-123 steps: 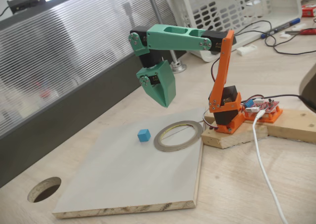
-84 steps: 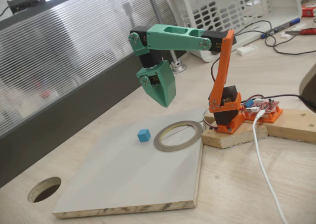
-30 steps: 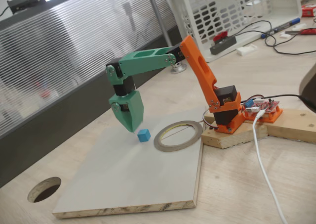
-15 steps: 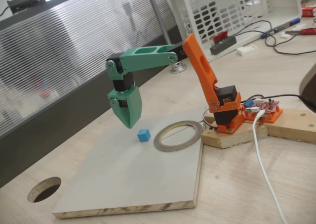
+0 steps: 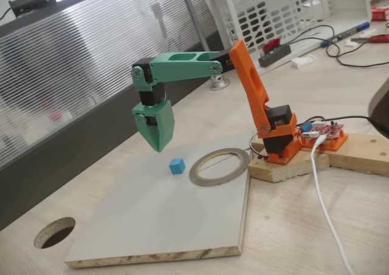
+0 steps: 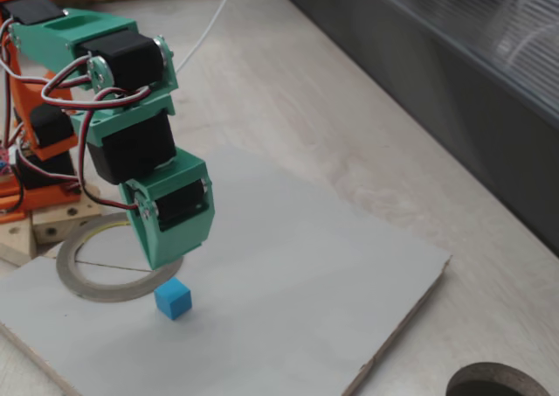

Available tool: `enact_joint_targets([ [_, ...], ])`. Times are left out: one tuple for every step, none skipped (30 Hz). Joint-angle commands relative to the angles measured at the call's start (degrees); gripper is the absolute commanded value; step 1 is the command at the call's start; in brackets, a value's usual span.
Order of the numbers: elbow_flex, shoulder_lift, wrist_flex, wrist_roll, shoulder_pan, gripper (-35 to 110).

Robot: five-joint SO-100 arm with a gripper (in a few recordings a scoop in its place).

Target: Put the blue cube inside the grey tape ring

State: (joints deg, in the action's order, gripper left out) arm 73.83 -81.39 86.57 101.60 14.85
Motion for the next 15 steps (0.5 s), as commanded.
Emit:
enact_joint_targets([
  [-1.32, -2.81, 4.13, 0.44, 0.97, 1],
  [-1.32, -2.55, 4.92, 0.44, 0.88, 2],
  [-1.32, -2.37, 5.45, 0.35, 0.88, 4],
  [-1.32, -2.37, 5.8, 0.35, 0.88, 7],
  [-1.32, -2.29, 6.33, 0.35, 0.88, 10],
  [-1.32, -2.29, 6.94, 0.35, 0.88, 14],
  [-1.32, -2.29, 7.56, 0.35, 0.88, 18],
  [-1.32, -2.46, 8.35, 0.35, 0.88, 23],
  [-1.32, -2.64, 9.4, 0.35, 0.88, 27],
  [-1.32, -2.64, 10.63, 0.35, 0.88, 32],
  [-1.32, -2.55, 11.87, 0.35, 0.88, 37],
  [-1.32, -2.37, 13.1, 0.35, 0.88, 42],
  [-1.32, -2.29, 14.33, 0.35, 0.88, 47],
  [-1.32, -2.2, 15.47, 0.35, 0.88, 53],
  [-1.41, -2.2, 16.35, 0.35, 0.88, 58],
])
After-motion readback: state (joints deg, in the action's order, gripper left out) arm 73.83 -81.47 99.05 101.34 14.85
